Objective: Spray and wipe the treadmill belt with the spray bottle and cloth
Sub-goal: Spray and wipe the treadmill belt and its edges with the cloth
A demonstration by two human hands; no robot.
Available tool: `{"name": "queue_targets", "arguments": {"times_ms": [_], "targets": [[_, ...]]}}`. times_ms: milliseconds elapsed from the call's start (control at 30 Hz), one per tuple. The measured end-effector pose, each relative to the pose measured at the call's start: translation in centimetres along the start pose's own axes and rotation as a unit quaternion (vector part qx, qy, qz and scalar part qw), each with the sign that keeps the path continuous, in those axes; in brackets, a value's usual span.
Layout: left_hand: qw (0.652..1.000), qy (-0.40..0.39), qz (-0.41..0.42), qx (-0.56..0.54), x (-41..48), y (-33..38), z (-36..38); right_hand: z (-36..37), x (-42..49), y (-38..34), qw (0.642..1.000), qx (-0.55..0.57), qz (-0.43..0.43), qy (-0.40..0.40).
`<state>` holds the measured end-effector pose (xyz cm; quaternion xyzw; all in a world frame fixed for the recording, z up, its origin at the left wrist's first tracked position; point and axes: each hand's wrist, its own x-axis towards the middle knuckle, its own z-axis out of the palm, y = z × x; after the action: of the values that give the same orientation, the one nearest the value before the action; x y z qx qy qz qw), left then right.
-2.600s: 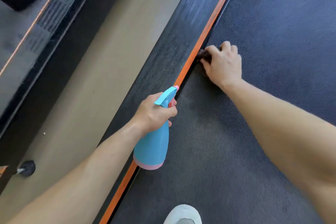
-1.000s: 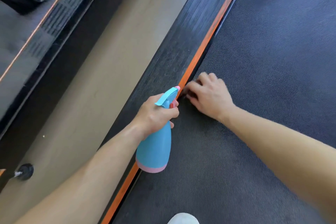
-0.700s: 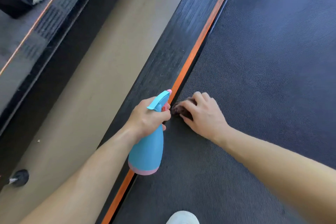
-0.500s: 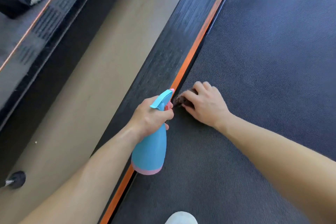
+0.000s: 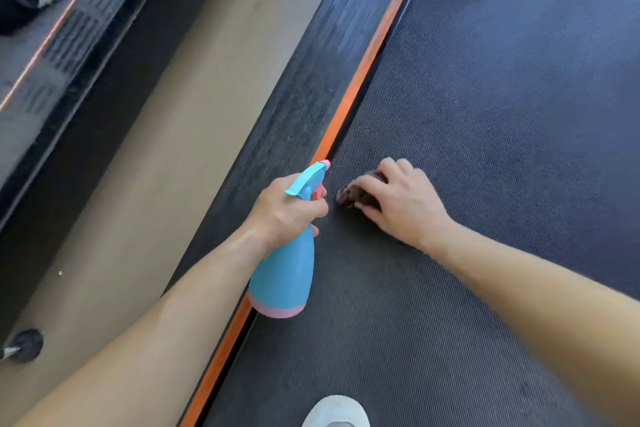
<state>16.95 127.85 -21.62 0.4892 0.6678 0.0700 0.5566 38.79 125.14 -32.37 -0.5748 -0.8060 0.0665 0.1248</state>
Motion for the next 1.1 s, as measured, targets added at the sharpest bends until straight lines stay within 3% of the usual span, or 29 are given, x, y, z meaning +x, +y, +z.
{"name": "queue_targets", "arguments": {"times_ms": [100, 167, 267, 400, 467, 567, 633, 700, 933, 1000, 1100], "targets": [[1.0, 0.003, 0.006, -0.004, 0.3, 0.0, 0.3, -0.3, 4.5, 3.3, 0.987, -0.015, 0.154, 0.051], [1.0, 0.002, 0.009, 0.007, 0.3, 0.0, 0.7, -0.3, 5.1, 3.7, 0.979, -0.001, 0.194, 0.058], [1.0, -0.001, 0.012, 0.021, 0.5, 0.1, 1.6, 0.0, 0.9, 1.9, 0.991, 0.019, 0.114, 0.062], [0.999, -0.016, 0.018, 0.035, 0.6, 0.9, 3.2, -0.2, -7.7, 1.5, 0.999, 0.046, -0.024, 0.005], [0.999, -0.03, 0.022, 0.038, 0.6, 1.4, 4.3, -1.0, -9.0, 3.7, 0.999, 0.03, 0.011, 0.026], [0.997, -0.047, 0.037, 0.05, 0.6, 2.1, 5.9, -2.1, -7.3, 7.5, 0.976, 0.013, 0.194, 0.1], [0.995, -0.059, 0.045, 0.06, 0.8, 2.6, 6.8, -2.6, -6.4, 8.2, 0.956, 0.012, 0.272, 0.106], [0.994, -0.066, 0.054, 0.069, 1.1, 3.1, 7.5, -2.5, -7.1, 6.9, 0.958, 0.018, 0.267, 0.099], [0.992, -0.08, 0.081, 0.06, 2.0, 4.1, 9.6, -2.0, -15.1, 3.1, 0.999, 0.039, 0.028, 0.013], [0.991, -0.086, 0.086, 0.06, 2.0, 4.3, 9.9, -2.4, -14.0, 5.1, 0.997, 0.024, 0.069, 0.028], [0.99, -0.089, 0.086, 0.069, 1.8, 4.3, 10.1, -3.4, -11.7, 8.3, 0.973, 0.014, 0.221, 0.065]]}}
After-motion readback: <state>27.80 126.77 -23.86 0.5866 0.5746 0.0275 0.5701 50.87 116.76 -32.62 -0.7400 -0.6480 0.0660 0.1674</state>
